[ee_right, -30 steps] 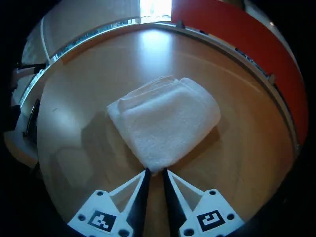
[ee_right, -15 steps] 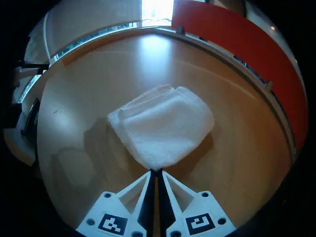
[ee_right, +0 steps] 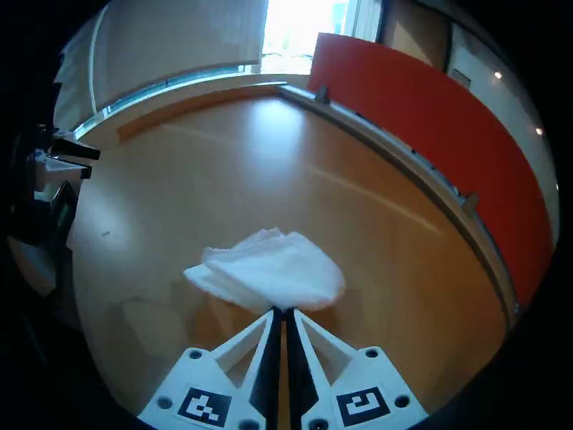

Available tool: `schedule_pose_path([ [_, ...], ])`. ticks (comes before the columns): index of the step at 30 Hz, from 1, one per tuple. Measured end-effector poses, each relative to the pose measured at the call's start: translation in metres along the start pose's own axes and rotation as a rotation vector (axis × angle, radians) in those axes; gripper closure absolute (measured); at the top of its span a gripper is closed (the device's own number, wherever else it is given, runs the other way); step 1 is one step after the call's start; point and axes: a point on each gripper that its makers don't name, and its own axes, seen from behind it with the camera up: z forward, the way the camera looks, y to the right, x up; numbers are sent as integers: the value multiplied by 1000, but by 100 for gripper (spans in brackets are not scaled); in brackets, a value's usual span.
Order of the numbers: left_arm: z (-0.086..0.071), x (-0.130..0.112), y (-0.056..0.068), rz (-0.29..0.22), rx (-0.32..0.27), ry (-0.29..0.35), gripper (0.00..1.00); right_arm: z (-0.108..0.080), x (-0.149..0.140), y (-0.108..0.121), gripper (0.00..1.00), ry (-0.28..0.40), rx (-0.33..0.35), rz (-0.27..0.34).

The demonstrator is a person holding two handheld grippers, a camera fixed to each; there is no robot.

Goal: Fold towel

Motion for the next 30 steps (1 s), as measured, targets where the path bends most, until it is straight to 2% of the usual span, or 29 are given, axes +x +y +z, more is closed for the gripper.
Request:
schedule_pose_path([
  [8, 4, 10, 5, 17, -15, 9, 6, -27, 41, 23, 96, 50, -8, -26],
  [15, 5, 15, 13, 37, -29, 16, 6, -53, 65, 41, 96, 70, -11, -49],
  [21, 7, 21, 21, 46, -41, 23, 6, -78, 73, 64, 96, 81, -31, -56],
  [30, 11, 28, 35, 55, -55, 28, 6, -115, 64, 107, 96, 78, -66, -44],
])
